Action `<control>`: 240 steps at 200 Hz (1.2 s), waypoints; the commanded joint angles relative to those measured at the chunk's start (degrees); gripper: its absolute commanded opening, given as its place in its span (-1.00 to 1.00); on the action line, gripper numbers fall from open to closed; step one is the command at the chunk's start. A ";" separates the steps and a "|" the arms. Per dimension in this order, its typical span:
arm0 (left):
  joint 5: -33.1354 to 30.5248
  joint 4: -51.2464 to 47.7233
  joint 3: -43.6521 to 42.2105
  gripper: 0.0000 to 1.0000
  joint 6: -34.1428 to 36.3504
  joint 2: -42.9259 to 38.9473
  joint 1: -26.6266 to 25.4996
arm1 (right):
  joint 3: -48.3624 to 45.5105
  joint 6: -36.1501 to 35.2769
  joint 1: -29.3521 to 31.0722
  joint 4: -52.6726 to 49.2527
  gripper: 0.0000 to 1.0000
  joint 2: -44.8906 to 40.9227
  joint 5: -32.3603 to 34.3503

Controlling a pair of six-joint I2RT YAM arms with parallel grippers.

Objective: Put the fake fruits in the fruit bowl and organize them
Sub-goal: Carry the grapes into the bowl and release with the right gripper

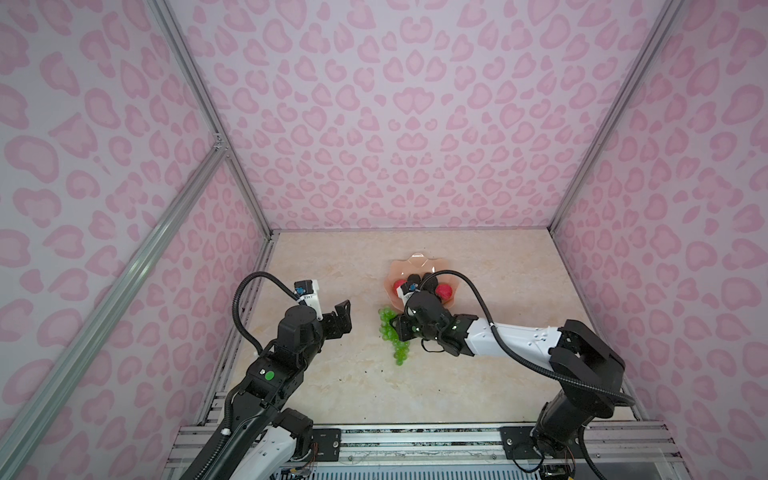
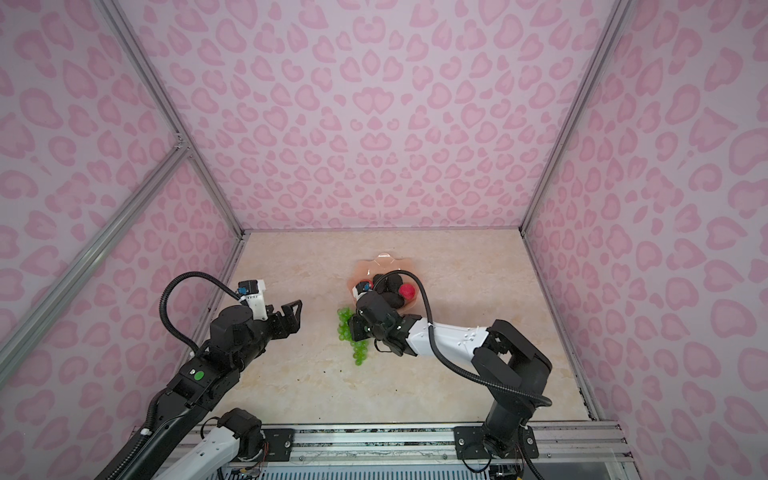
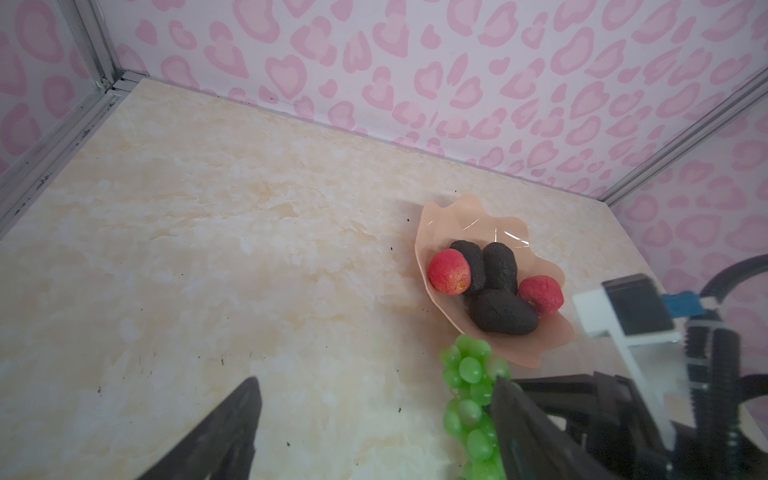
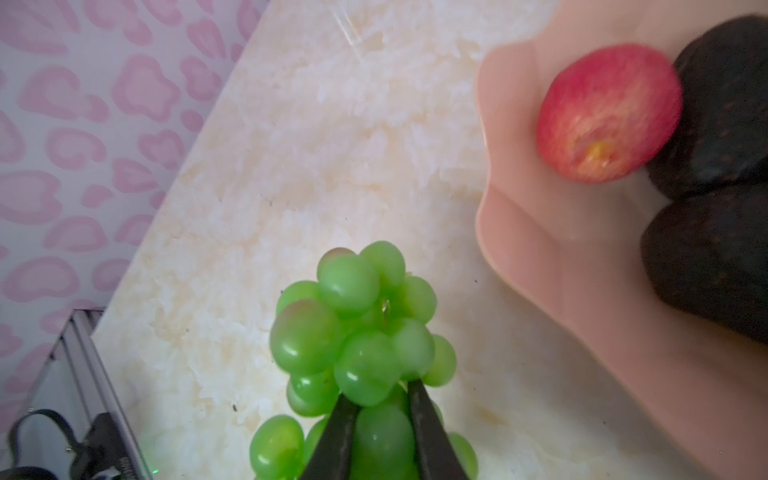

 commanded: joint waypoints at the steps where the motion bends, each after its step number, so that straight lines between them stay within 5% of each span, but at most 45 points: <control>1: -0.16 1.11 1.12 0.75 0.64 0.43 0.10 | 0.30 -0.29 -2.60 1.43 -0.58 -3.23 0.95; 75: 0.37 2.23 2.72 0.76 1.41 2.15 0.12 | 3.72 -3.77 -17.20 3.54 -0.53 -2.93 -2.36; 139: 0.20 3.11 3.36 0.75 1.69 3.55 0.16 | 6.79 -4.94 -20.94 11.07 -0.45 8.42 -7.12; 152: -0.05 3.21 3.43 0.75 1.85 3.73 0.18 | 7.76 -5.20 -20.90 11.72 -0.26 10.48 -7.78; 176: -0.02 3.42 3.72 0.75 2.13 4.21 0.18 | 6.30 -5.94 -20.88 17.13 0.45 11.41 -8.22; 208: -0.33 3.51 4.08 0.76 2.55 4.60 0.25 | 5.98 -6.98 -21.40 21.39 0.94 12.01 -9.52; 240: -1.13 4.24 4.01 0.76 3.00 5.19 0.30 | 5.34 -6.30 -22.17 25.60 0.96 11.76 -11.87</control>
